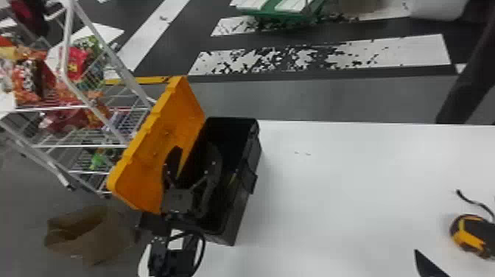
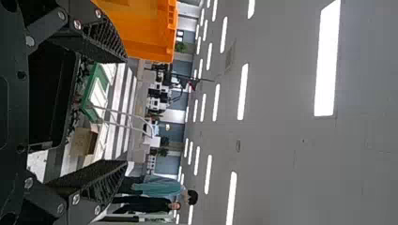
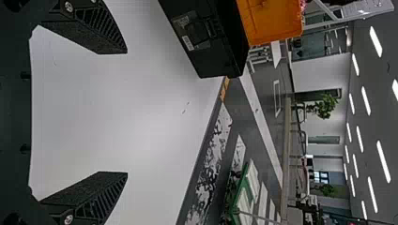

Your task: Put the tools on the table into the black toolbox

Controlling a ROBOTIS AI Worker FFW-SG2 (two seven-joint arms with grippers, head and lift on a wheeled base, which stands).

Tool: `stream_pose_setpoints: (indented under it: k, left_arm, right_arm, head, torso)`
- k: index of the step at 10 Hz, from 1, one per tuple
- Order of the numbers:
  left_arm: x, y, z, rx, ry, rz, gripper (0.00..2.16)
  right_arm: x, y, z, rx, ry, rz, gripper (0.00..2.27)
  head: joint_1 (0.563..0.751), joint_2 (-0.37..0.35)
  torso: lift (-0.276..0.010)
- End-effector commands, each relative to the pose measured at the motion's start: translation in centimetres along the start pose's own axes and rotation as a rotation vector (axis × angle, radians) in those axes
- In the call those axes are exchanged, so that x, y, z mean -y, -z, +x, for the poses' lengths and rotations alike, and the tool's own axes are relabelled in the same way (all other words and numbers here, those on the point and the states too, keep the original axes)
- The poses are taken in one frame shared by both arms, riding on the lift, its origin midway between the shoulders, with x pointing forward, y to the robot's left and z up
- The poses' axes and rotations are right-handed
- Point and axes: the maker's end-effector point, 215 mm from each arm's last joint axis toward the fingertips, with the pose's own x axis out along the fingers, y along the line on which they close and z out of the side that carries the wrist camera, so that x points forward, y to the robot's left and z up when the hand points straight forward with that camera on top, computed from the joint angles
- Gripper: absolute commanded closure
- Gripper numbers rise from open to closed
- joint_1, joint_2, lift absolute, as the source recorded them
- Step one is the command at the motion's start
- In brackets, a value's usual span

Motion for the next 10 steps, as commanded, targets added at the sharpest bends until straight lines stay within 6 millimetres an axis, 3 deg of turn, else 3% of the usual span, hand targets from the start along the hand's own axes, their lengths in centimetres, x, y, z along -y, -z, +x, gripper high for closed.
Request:
stream_pose_setpoints:
  k: [1, 3, 5, 8, 10]
  left_arm:
    - [0.0, -1.7, -1.0, 0.018, 0.004, 0.008, 0.03]
    - [0.6, -2.4, -2.5, 0.014, 0.012, 0.007, 0.03]
    - [2.0, -1.9, -3.8, -0.009, 0.029, -0.008, 0.03]
    - [4.9, 0.4, -6.6, -0.080, 0.035, -0.052, 0.03]
    - [8.1, 1.4, -8.2, -0.108, 0.081, -0.059, 0.03]
  right_arm:
    - [0.6, -0.2, -0.3, 0.011, 0.012, 0.000, 0.08]
    - [2.0, -1.8, -1.4, 0.091, 0.041, -0.026, 0.08]
    - [4.0, -2.8, -3.3, 0.172, 0.089, -0.052, 0.08]
    - [8.4, -1.9, -6.7, 0.219, 0.199, -0.060, 0.08]
    - [11.3, -0.7, -9.1, 0.224, 0.278, -0.064, 0.08]
  head:
    - [0.695, 0.346]
    - [0.695, 0.343]
    - [0.695, 0.317]
    - [0.695, 0.208]
    - [0.695, 0.132]
  torso:
    - [-0.039]
    - [-0.039]
    - [-0.039]
    - [-0.039]
    - [-0.039]
